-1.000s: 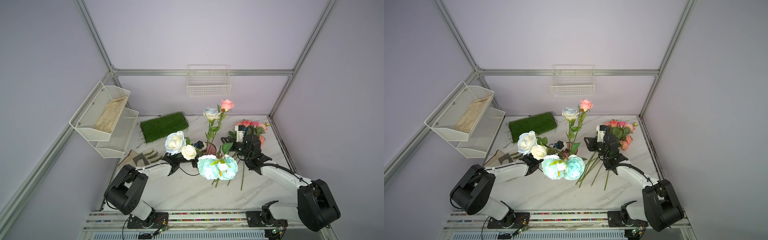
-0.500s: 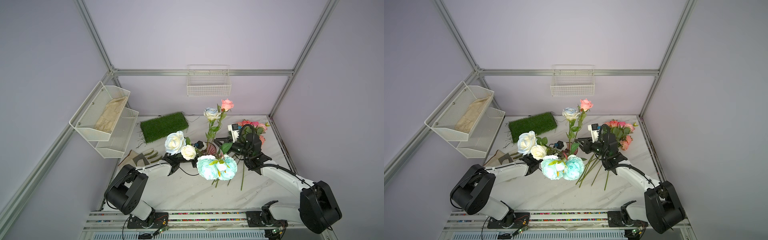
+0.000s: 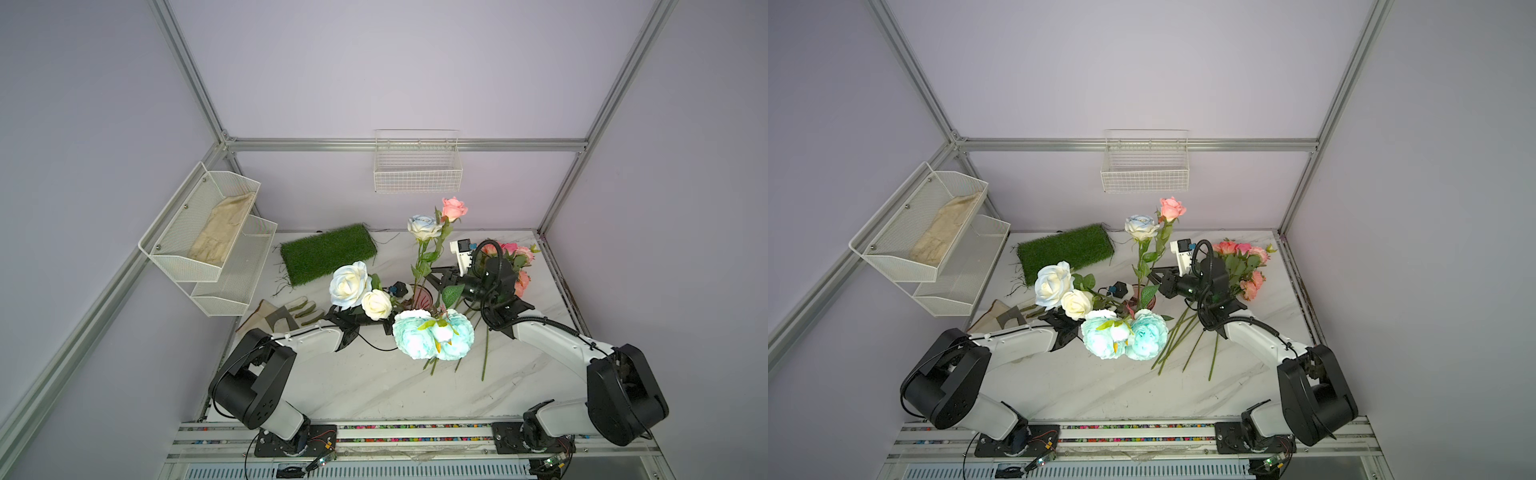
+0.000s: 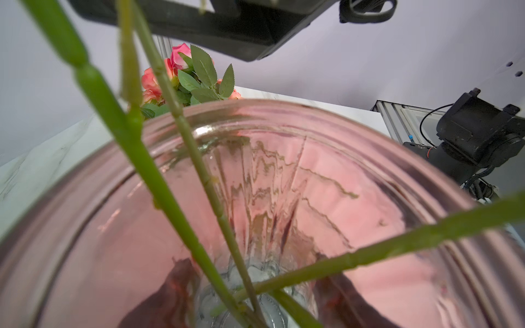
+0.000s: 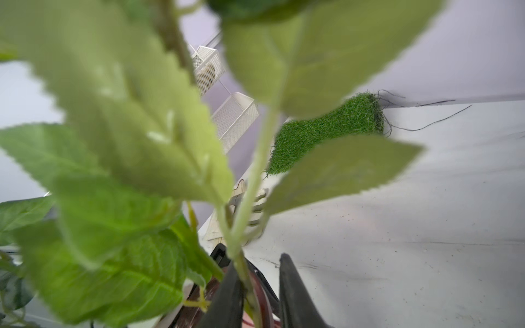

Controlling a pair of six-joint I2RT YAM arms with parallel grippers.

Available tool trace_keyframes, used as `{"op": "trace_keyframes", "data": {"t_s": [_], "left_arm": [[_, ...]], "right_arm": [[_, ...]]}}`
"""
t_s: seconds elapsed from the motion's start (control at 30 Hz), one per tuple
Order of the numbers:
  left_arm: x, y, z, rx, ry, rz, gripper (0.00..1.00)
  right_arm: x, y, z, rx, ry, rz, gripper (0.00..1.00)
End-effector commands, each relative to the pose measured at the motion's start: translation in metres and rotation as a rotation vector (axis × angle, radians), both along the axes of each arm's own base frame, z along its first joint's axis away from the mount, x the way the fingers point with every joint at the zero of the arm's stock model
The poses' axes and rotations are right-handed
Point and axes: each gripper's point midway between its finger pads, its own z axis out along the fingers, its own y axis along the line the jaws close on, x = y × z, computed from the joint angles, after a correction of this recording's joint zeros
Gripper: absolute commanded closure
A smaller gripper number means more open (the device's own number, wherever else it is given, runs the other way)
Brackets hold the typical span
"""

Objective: Pick out pink flowers from the vase
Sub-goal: Pick up the flower from the vase, then place the vase at the center of the board, then place the flower at the center of the board.

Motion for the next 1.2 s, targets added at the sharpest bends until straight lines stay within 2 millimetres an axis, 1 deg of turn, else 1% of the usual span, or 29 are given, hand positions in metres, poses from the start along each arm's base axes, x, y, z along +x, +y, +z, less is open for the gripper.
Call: {"op": "trace_keyframes", "data": {"t_s": [0.0, 0.07, 0.13, 0.2, 0.23, 0.3, 0.33, 0.37, 0.4, 0.43, 0.5, 0.57, 0.6, 0.63, 0.7, 0.77, 0.83, 1.0, 1.17], "left_arm": [[-0.014, 0.014, -0.058, 0.127, 0.24, 0.039, 1.0], [-0.014, 0.014, -0.059, 0.132, 0.24, 0.038, 1.0], [-0.013, 0.015, -0.059, 0.136, 0.239, 0.043, 1.0], [-0.013, 0.015, -0.061, 0.142, 0.238, 0.048, 1.0], [-0.013, 0.015, -0.062, 0.145, 0.24, 0.049, 1.0], [-0.012, 0.015, -0.062, 0.144, 0.238, 0.051, 1.0], [-0.012, 0.016, -0.062, 0.143, 0.238, 0.051, 1.0], [-0.011, 0.015, -0.061, 0.141, 0.233, 0.052, 1.0], [-0.011, 0.016, -0.062, 0.142, 0.237, 0.055, 1.0], [-0.011, 0.015, -0.062, 0.143, 0.236, 0.056, 1.0], [-0.01, 0.015, -0.061, 0.141, 0.233, 0.059, 1.0], [-0.009, 0.016, -0.061, 0.144, 0.229, 0.066, 1.0], [-0.008, 0.016, -0.061, 0.144, 0.226, 0.071, 1.0], [-0.007, 0.017, -0.061, 0.147, 0.222, 0.077, 1.0], [-0.005, 0.017, -0.062, 0.15, 0.22, 0.088, 1.0], [-0.003, 0.018, -0.063, 0.151, 0.22, 0.095, 1.0], [-0.001, 0.018, -0.062, 0.148, 0.216, 0.102, 1.0], [0.008, 0.017, -0.058, 0.137, 0.201, 0.136, 1.0], [0.016, 0.017, -0.057, 0.14, 0.187, 0.159, 1.0]], "right_arm": [[0.004, 0.005, 0.02, 0.054, -0.05, 0.006, 0.84], [0.006, 0.003, 0.018, 0.053, -0.046, -0.014, 0.89], [0.011, -0.003, 0.018, 0.035, -0.055, -0.066, 0.93], [0.02, -0.016, 0.018, -0.02, -0.068, -0.168, 0.97], [0.026, -0.026, 0.018, -0.053, -0.068, -0.235, 0.97], [0.036, -0.056, 0.027, -0.113, -0.085, -0.416, 0.99], [0.041, -0.074, 0.028, -0.156, -0.081, -0.518, 0.99], [0.044, -0.092, 0.032, -0.181, -0.085, -0.616, 1.0], [0.045, -0.116, 0.034, -0.222, -0.085, -0.74, 1.0], [0.044, -0.136, 0.037, -0.247, -0.085, -0.838, 1.0], [0.038, -0.183, 0.044, -0.29, -0.074, -1.042, 1.0], [0.029, -0.219, 0.044, -0.31, -0.045, -1.182, 1.0], [0.024, -0.233, 0.043, -0.306, -0.03, -1.226, 1.0], [0.022, -0.24, 0.041, -0.3, -0.019, -1.236, 1.0], [0.022, -0.248, 0.031, -0.275, 0.022, -1.213, 1.0], [0.025, -0.246, 0.017, -0.261, 0.066, -1.163, 0.99], [0.029, -0.235, 0.004, -0.254, 0.102, -1.082, 0.99], [0.039, -0.199, -0.032, -0.244, 0.209, -0.861, 0.99], [0.04, -0.183, -0.05, -0.226, 0.267, -0.754, 0.99]]}}
